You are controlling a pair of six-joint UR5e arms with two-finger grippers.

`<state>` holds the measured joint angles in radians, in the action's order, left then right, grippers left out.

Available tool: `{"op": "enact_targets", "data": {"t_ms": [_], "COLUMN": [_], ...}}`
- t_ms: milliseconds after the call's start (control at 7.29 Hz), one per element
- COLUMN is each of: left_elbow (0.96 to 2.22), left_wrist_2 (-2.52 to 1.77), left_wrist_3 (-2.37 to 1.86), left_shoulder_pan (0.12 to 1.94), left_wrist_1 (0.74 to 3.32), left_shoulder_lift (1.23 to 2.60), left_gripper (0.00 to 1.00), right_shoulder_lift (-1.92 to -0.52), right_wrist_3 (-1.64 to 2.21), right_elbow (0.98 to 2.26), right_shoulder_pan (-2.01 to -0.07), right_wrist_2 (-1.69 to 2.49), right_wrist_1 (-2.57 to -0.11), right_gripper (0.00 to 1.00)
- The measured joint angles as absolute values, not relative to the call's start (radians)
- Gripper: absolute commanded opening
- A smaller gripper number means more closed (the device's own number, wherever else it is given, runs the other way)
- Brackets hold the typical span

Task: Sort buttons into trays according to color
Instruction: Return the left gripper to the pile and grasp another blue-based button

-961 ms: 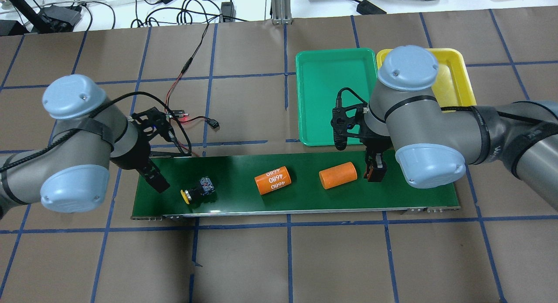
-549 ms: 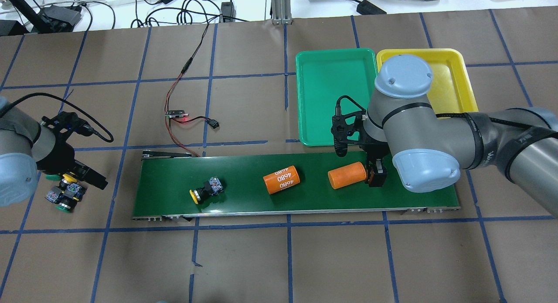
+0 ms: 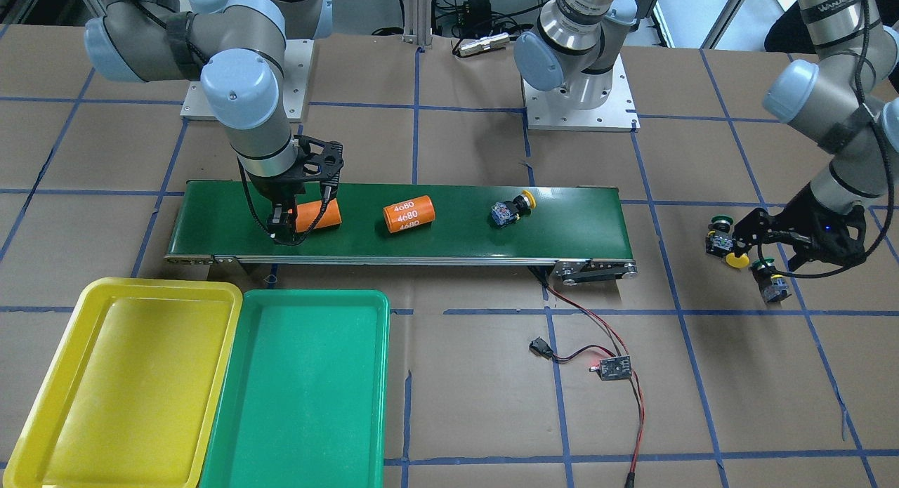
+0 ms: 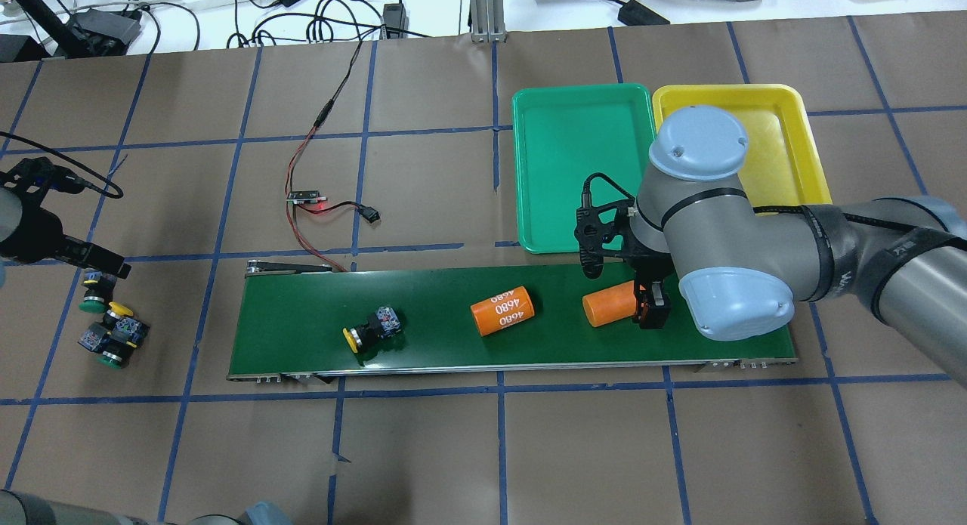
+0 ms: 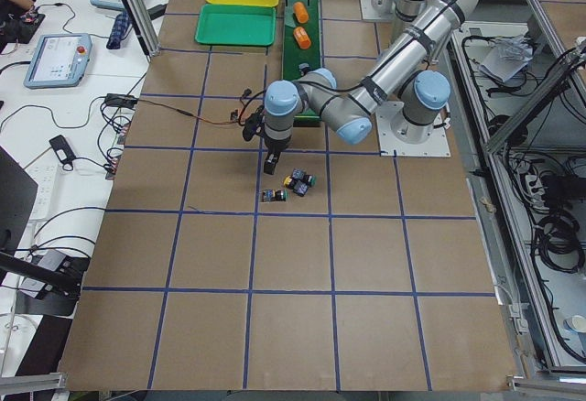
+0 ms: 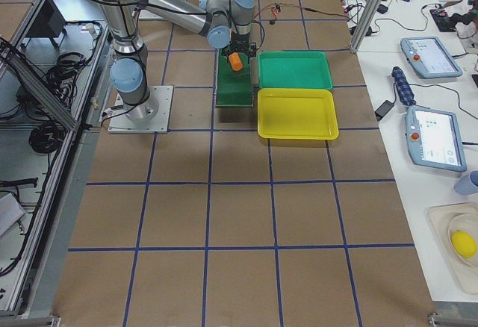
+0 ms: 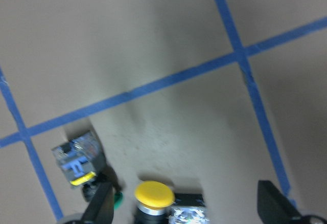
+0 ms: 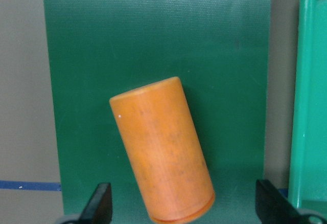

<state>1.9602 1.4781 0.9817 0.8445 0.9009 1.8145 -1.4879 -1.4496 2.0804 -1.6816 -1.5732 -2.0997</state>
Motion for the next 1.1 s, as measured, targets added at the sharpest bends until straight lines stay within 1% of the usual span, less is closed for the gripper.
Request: {"op": "enact_targets", "data": {"t_ms": [137,275,412,549,686,824,961,1098], "left_elbow": [1.949,1.946,1.947,1.946,1.945,1.944,1.944,1.944], "left_wrist_2": [1.460,1.452,1.449,1.448,1.448,1.448,1.449,1.450], "left_wrist_3": [0.980,0.974,0.967,0.961,0.959,0.958,0.958,0.960], "left_shoulder_pan": [0.812,0.796,0.790,0.787,0.784,0.778,0.772,0.769], "left_wrist_1": [0.886,0.857,0.822,0.789,0.764,0.743,0.732,0.729], "left_shoulder_lift": [1.851,1.882,1.914,1.946,1.973,1.993,2.004,2.005], "left_gripper": [1.00,0.95,0.93,0.83,0.48,0.28,0.23,0.22], "right_shoulder_lift": [-1.487,-1.487,-1.487,-1.488,-1.488,-1.488,-1.489,-1.489], "right_wrist_3": [-1.451,-1.451,-1.450,-1.449,-1.448,-1.445,-1.442,-1.440], "right_elbow": [2.086,2.095,2.102,2.110,2.120,2.126,2.126,2.126], "right_shoulder_pan": [-1.681,-1.679,-1.672,-1.660,-1.649,-1.644,-1.643,-1.643], "right_wrist_2": [-1.574,-1.575,-1.574,-1.571,-1.567,-1.564,-1.563,-1.562], "right_wrist_1": [-2.098,-2.101,-2.101,-2.098,-2.096,-2.099,-2.102,-2.104], "right_gripper": [1.00,1.00,1.00,1.00,1.00,1.00,1.00,1.00]}}
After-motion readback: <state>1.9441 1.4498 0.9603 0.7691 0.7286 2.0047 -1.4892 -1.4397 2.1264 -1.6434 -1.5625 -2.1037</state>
